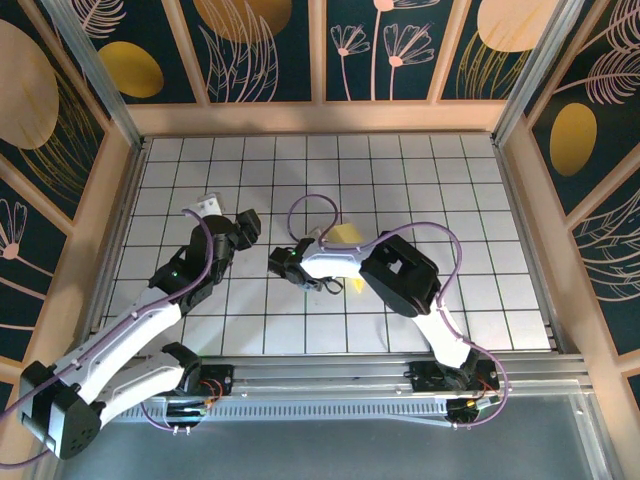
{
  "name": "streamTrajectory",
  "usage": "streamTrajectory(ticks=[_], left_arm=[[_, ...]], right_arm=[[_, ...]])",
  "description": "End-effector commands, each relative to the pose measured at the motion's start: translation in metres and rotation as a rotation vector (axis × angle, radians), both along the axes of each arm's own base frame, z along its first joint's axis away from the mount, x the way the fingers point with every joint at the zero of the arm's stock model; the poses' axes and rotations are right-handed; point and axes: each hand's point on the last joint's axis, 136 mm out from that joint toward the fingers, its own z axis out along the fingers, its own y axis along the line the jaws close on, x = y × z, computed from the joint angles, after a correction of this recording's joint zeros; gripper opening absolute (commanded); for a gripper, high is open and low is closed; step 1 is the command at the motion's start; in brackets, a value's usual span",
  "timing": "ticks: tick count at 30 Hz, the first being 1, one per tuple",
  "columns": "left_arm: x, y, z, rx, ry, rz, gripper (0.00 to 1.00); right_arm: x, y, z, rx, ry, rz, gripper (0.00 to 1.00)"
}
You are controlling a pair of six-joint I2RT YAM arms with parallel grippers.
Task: Fold a paper plane with a square sheet of paper (fold left side to right side)
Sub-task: Turn over the paper at the center of the table, then pick up the paper from the center of the table.
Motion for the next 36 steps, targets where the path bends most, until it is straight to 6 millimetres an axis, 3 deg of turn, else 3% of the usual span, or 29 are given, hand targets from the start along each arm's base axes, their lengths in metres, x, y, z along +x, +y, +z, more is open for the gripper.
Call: streamTrajectory(ticks=[1,7,13,22,29,36], left_arm=[[0.002,-0.007,-0.004,0.0,0.017,-0.024,0.75],[0.008,-0.027,-0.019,-0.027,0.068,-0.093,0.76],[0.016,-0.061,-0.042,-0.091,0.163,-0.195,0.76],[0.023,-0.129,-0.096,-0.254,0.373,-0.392,0.72],[0.025,-0.172,-0.139,-0.375,0.523,-0.499,0.67],[0.033,-0.198,-0.159,-0.418,0.569,-0.553,0.64]], right_arm=[[-0.001,0.013,0.011,0.159,0.022,-0.004,0.28],[0.009,0.015,0.039,0.411,0.026,-0.036,0.47],[0.024,0.004,0.078,0.717,-0.011,-0.061,0.57],[0.032,-0.045,0.118,1.077,-0.142,-0.126,0.76],[0.017,-0.088,0.129,1.388,-0.237,-0.187,0.96],[0.007,-0.126,0.135,1.504,-0.307,-0.217,0.99]])
